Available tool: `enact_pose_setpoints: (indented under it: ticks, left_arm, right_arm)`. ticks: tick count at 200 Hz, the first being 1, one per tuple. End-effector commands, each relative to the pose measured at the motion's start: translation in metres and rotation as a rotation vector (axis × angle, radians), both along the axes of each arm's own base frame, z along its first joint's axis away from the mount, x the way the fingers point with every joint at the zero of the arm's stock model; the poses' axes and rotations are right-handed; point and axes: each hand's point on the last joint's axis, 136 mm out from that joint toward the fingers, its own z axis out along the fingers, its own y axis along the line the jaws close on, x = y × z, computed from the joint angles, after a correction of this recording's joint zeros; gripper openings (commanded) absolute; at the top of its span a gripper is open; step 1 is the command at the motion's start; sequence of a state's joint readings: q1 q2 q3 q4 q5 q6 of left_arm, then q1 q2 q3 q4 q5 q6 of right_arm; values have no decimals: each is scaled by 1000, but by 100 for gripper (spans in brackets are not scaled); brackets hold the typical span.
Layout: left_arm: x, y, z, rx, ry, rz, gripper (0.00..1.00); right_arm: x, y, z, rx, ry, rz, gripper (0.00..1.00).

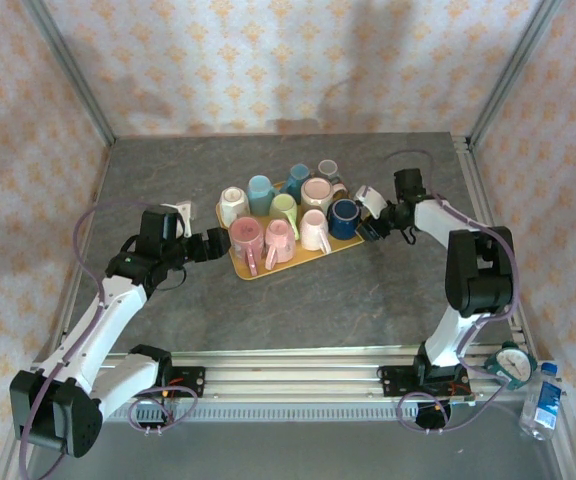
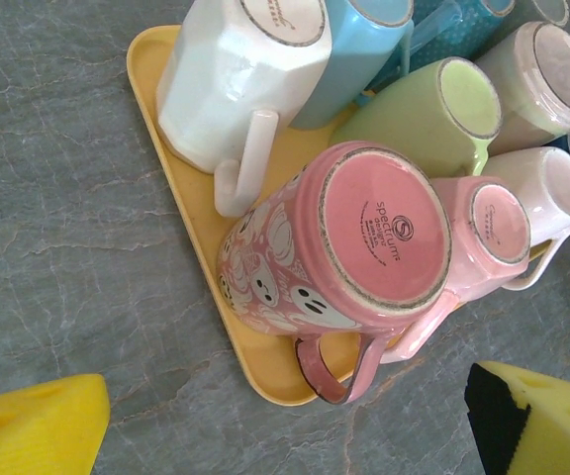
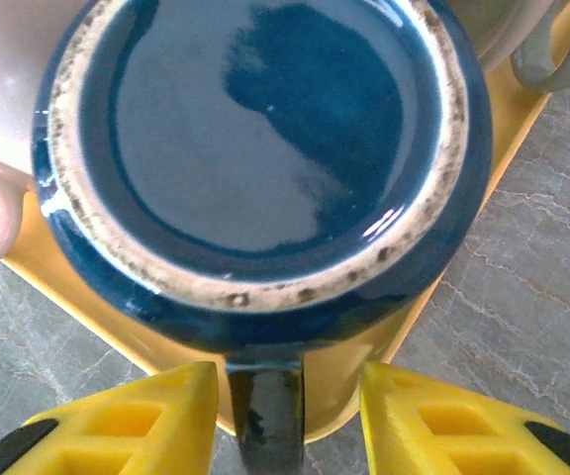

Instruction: Turn the mug right side up

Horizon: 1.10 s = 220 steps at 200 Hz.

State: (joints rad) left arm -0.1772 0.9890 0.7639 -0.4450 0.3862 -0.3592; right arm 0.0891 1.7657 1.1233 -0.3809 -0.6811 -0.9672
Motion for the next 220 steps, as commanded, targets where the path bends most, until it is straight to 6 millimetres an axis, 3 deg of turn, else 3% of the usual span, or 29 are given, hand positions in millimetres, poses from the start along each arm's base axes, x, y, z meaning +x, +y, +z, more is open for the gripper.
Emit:
enact_pose_setpoints:
  ticks: [1,63,116,147,186,220]
  left_arm:
    - [4,-4,8,-3,-33,-11,94]
    - [2,0,11,14,-52,2,94]
    - [-1,2,10,17,-54,9,94]
    - [-2,2,17,3,-71,18,94]
    - [-4,4,29,-3,-101,31,95]
    - [-4,5,40,-15,-130,46,95]
  right_arm:
    - [4,5,3,-7,3,33,38]
    - [3,7,-2,-35,9,52,24]
    - [-1,8,-2,-51,30,60,3]
    - [-3,9,16,-31,6,42,0]
    - [-11,14,53,41,-52,3,0]
    - [-16,9,82,91,-99,-116,0]
